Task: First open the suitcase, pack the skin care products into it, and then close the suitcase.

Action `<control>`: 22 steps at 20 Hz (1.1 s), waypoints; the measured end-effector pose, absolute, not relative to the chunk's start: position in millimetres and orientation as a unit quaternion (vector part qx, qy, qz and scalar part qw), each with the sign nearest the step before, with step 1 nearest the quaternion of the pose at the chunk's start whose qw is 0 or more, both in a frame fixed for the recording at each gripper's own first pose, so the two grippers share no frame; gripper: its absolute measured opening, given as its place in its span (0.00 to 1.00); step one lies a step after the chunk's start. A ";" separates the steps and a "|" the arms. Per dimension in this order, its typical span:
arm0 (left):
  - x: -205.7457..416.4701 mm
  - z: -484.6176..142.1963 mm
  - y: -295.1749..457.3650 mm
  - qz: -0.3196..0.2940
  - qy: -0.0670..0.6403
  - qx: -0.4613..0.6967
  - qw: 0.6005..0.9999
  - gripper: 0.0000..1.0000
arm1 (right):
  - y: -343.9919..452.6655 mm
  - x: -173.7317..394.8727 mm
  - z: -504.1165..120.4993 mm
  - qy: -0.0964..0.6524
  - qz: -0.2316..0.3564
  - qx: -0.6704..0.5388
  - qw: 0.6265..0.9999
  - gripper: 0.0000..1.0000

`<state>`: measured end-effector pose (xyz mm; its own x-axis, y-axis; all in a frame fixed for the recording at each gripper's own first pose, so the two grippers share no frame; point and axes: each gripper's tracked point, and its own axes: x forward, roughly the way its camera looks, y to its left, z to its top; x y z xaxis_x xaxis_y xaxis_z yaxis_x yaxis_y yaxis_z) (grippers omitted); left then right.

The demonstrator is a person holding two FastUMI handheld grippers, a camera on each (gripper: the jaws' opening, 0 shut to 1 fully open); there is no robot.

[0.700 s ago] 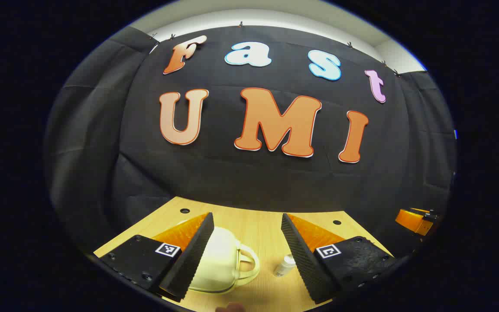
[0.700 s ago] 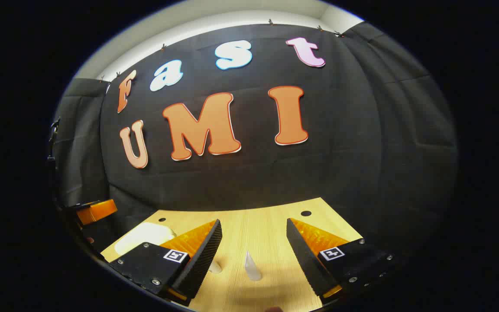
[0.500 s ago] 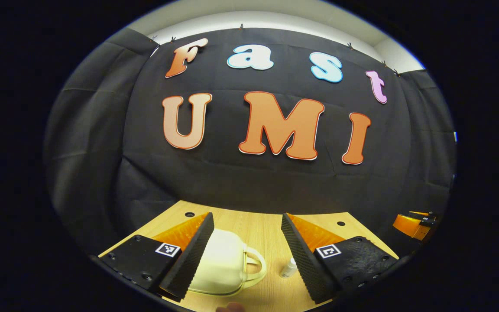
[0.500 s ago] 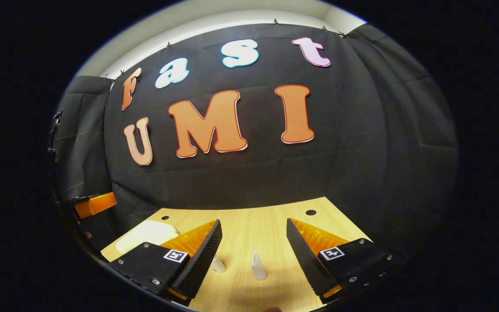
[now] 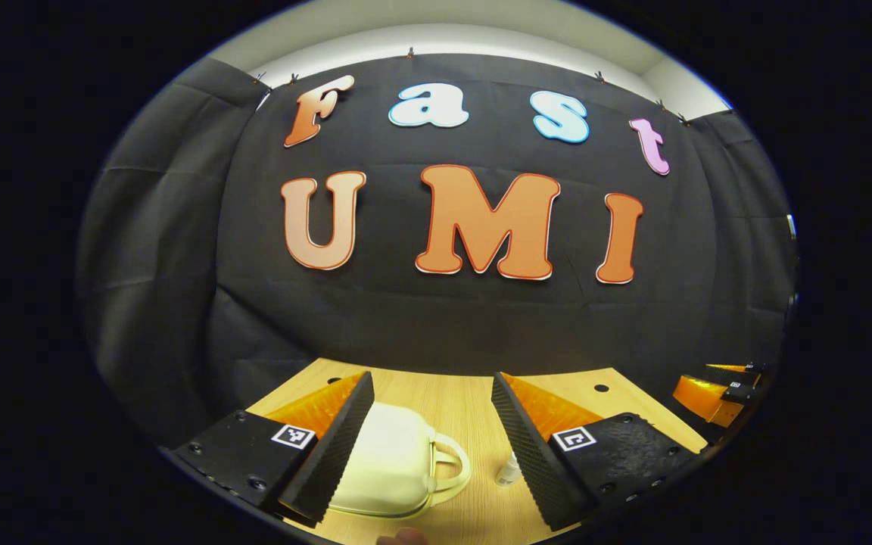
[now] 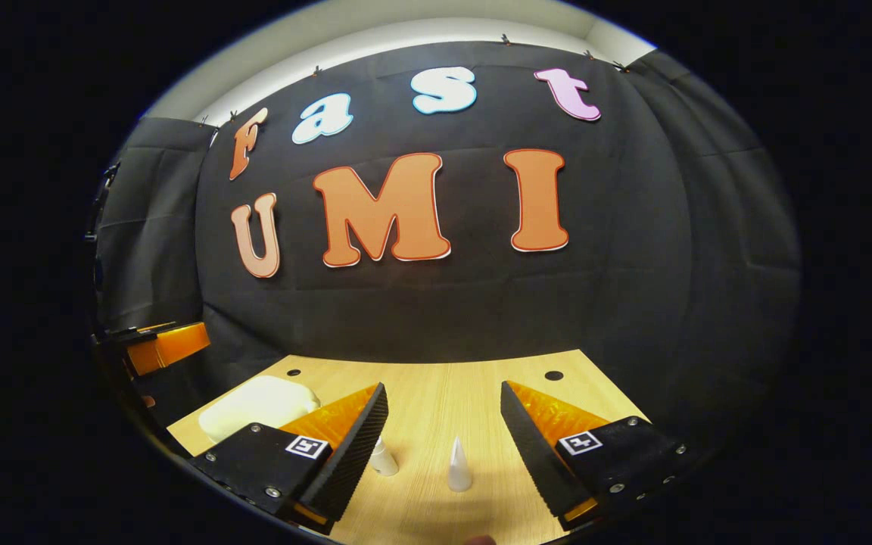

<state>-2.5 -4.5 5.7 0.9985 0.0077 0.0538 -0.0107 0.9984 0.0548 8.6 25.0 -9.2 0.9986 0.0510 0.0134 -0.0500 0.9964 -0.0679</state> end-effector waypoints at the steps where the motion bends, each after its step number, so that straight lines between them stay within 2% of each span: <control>1: -1.5 4.2 -4.1 0.005 -0.028 0.030 0.999 0.98 | 22.4 8.9 -10.3 -0.004 0.021 -0.033 0.999 0.95; 6: 9.3 -5.9 -2.9 -0.001 -0.020 0.076 0.997 0.98 | 18.4 8.7 -13.1 -0.003 0.010 -0.033 0.999 0.95; 12: 18.0 -38.9 -15.3 -0.011 -0.004 0.219 0.976 1.00 | 2.3 9.1 -30.7 0.018 -0.005 -0.032 0.999 0.95; 22: 43.0 -163.1 -29.2 -0.061 0.103 0.409 0.905 0.99 | -45.4 8.8 -67.7 0.065 -0.045 -0.019 0.997 0.95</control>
<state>43.0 -29.2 -163.1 0.9715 -0.0257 -0.2357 0.1939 0.6582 0.7274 8.8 -45.4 -67.7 0.9876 -0.0912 -0.1277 0.0863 0.9953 -0.0436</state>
